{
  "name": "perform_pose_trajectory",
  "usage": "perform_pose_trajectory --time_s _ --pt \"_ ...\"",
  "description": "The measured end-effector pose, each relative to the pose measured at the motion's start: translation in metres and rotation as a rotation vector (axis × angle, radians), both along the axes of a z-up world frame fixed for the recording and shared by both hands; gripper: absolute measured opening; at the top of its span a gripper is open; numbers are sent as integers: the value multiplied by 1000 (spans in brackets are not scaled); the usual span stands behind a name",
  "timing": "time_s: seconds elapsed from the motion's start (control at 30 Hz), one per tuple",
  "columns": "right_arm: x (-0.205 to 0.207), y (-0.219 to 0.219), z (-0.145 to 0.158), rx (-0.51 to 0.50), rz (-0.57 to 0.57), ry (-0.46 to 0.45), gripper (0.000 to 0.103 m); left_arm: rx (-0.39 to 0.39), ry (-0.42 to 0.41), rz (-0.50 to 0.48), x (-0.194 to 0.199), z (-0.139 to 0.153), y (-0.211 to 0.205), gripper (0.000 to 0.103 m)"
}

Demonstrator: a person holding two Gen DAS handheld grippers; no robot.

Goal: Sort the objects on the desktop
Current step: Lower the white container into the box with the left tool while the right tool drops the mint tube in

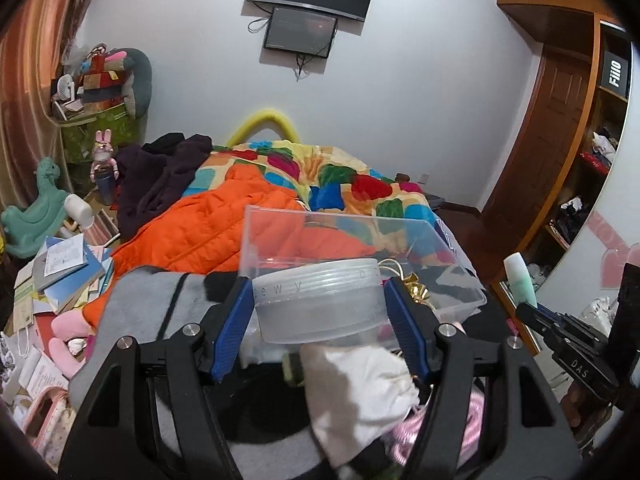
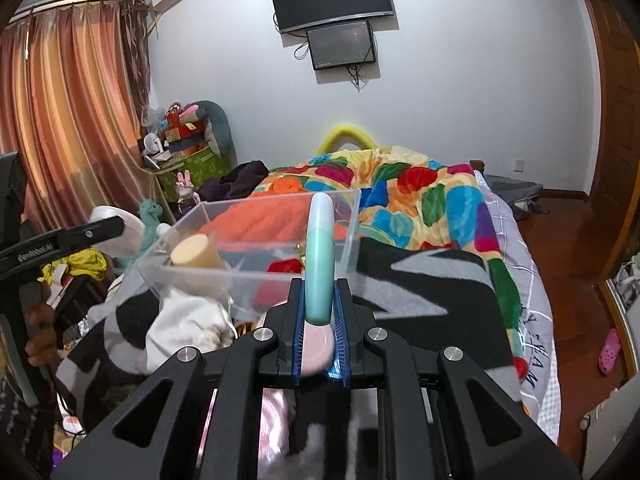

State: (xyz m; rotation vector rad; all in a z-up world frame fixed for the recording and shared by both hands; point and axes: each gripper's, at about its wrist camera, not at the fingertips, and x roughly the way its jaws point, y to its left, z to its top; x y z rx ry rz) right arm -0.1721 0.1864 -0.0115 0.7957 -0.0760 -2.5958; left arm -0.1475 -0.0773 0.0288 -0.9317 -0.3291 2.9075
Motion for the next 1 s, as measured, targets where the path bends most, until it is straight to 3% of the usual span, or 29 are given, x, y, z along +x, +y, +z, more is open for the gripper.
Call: perform_pose_trajectory --time_s 0.13,0.43,0.73,1.0 --pt "-15 -7 -2 -4 7 -13 12 42 -27 -50 -22 -1 12 66" --pt "-40 -28 -17 8 62 -62 12 30 -99 -156 -58 -22 53 66" --pt "-61 -34 -26 24 31 -95 11 52 -174 -161 -76 -49 63 66" --pt "-57 -38 -23 53 18 -87 11 -1 -169 -165 -73 -49 68 66"
